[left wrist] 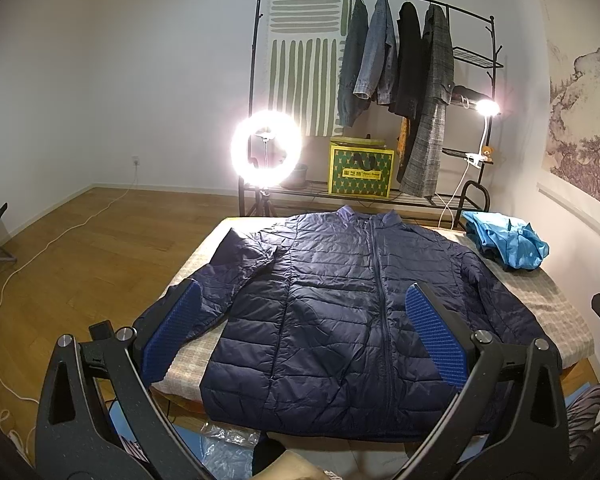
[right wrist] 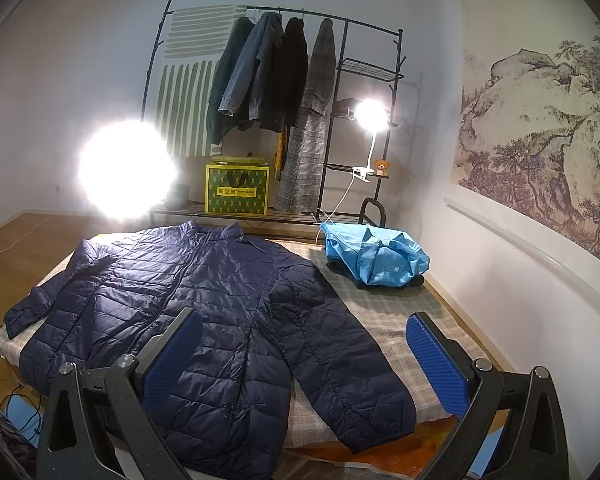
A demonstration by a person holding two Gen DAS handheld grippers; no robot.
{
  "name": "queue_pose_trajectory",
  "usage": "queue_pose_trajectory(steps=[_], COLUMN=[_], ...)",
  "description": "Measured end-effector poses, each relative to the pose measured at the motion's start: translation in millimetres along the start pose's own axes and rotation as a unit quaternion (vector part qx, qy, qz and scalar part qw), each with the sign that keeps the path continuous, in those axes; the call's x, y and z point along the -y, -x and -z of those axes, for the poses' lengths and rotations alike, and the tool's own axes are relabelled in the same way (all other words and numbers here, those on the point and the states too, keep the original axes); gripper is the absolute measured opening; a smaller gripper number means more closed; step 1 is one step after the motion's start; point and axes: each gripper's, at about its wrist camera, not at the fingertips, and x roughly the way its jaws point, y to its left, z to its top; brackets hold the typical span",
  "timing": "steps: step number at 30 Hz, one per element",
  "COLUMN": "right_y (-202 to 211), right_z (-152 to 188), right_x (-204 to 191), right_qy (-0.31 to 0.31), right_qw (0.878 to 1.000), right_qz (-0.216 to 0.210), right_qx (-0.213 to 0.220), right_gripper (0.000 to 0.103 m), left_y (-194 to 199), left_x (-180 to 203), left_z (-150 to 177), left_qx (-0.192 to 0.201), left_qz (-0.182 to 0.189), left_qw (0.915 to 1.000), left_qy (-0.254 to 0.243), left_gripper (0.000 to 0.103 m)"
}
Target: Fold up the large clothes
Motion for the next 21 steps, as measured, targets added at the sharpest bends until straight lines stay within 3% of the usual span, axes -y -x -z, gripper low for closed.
queue_pose_trajectory(steps=[21], right_y=[-0.6], right_z=[0.0], right_x=[-1.0], right_qy=[-0.001], right_qw=[1.0], right_qz=[-0.001], right_qx=[-0.002], right_gripper=[0.103], left_y=[1.3], left_x=[0.9], left_z=[-3.4], left_qx=[-0.003], left_qz=[-0.001], left_qw=[1.0], left_qy=[0.002], left_gripper=[0.103])
